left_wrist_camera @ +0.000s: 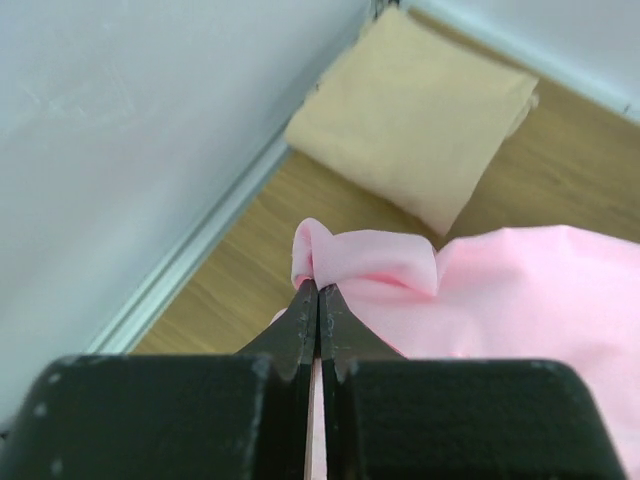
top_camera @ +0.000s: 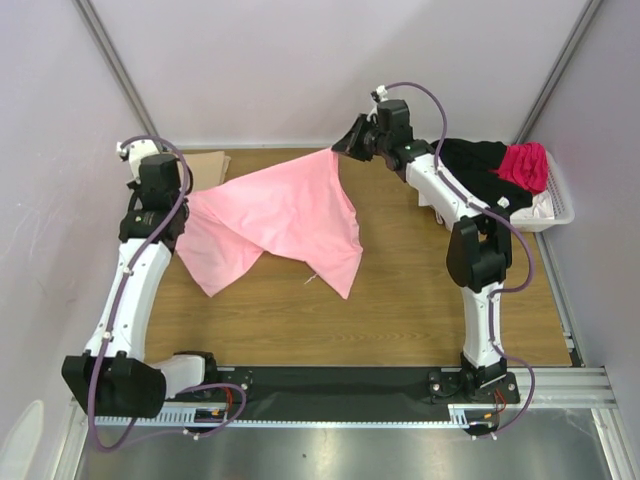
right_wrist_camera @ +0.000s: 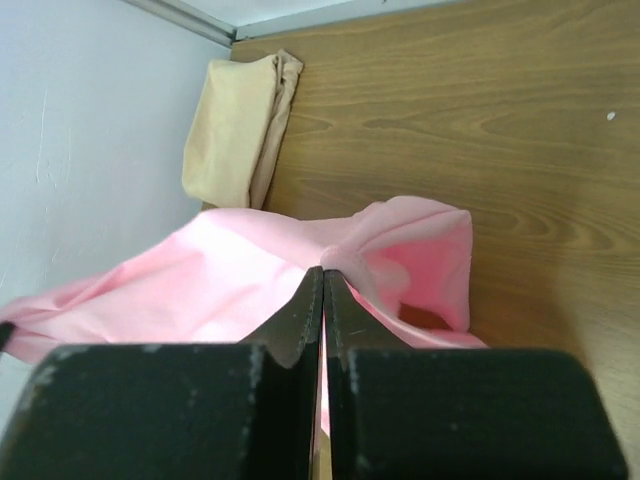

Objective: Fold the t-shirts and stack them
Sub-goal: Flatten the tshirt out

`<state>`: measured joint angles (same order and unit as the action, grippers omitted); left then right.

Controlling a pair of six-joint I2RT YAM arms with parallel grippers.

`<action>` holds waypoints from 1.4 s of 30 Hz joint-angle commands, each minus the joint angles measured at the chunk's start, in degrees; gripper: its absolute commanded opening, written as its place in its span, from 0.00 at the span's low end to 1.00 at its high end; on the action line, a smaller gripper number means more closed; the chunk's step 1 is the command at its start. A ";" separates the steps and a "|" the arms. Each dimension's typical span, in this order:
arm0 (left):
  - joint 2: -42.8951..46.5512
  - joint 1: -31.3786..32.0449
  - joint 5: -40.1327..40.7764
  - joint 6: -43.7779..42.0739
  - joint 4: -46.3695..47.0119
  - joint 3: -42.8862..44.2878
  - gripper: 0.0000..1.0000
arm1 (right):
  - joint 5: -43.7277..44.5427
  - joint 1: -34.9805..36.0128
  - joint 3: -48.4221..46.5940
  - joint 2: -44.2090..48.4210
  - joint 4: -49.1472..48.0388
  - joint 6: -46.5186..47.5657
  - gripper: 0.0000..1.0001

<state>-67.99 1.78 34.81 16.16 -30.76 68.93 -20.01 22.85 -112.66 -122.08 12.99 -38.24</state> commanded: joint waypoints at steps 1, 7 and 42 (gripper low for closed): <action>2.42 -0.99 2.64 -4.38 5.71 4.89 0.02 | 2.96 -0.26 -3.96 4.74 0.10 4.39 0.00; 2.42 -1.08 3.33 -6.23 7.64 7.45 0.02 | 3.57 -1.05 -7.40 6.23 1.68 7.83 0.00; 5.50 -1.08 -10.37 -2.28 0.10 1.22 0.03 | 7.79 -12.56 9.28 25.13 21.81 10.56 0.00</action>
<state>-62.15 1.28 27.40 9.85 -27.09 71.55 -13.91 12.80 -107.63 -100.95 30.87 -25.41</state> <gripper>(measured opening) 0.027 0.010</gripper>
